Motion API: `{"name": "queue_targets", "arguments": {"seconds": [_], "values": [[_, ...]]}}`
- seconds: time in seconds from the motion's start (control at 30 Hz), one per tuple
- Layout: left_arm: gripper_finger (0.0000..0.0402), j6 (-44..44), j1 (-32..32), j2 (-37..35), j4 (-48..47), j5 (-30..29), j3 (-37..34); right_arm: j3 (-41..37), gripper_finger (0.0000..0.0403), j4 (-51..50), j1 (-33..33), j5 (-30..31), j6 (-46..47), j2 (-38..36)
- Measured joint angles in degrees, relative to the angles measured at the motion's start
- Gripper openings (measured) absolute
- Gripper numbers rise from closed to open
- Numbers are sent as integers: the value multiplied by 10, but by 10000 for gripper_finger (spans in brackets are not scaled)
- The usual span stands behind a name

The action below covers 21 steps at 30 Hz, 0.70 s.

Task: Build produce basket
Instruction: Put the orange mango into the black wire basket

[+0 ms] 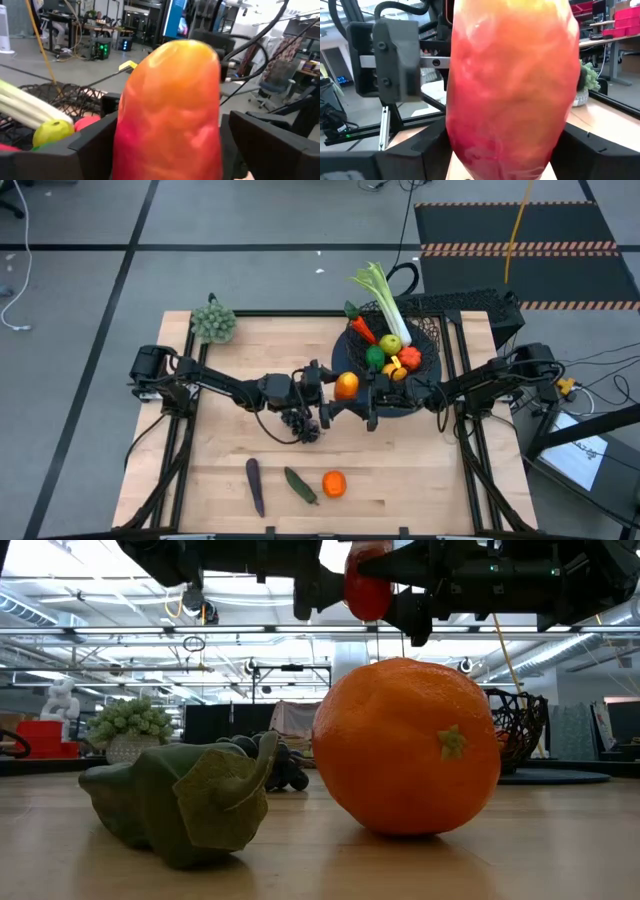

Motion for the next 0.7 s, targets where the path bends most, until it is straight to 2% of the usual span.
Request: {"name": "queue_targets", "arguments": {"seconds": [0.1, 0.2, 0.33, 0.53, 0.7], "values": [[389, 3, 0, -26, -45, 3, 0, 0, 267, -21, -1, -10, 1, -9], [397, -4, 0, -65, -105, 0, 0, -1, 269, -68, 0, -10, 0, -34], [386, 6, 0, -125, -211, -13, 0, 0, 266, -154, 0, 0, -13, -93], [361, -15, 0, -205, -359, -23, 1, -1, 264, -307, 14, 78, -81, -188], [335, -41, -2, -222, -410, -23, 0, -1, 264, -388, 33, 103, -166, -218]]}}
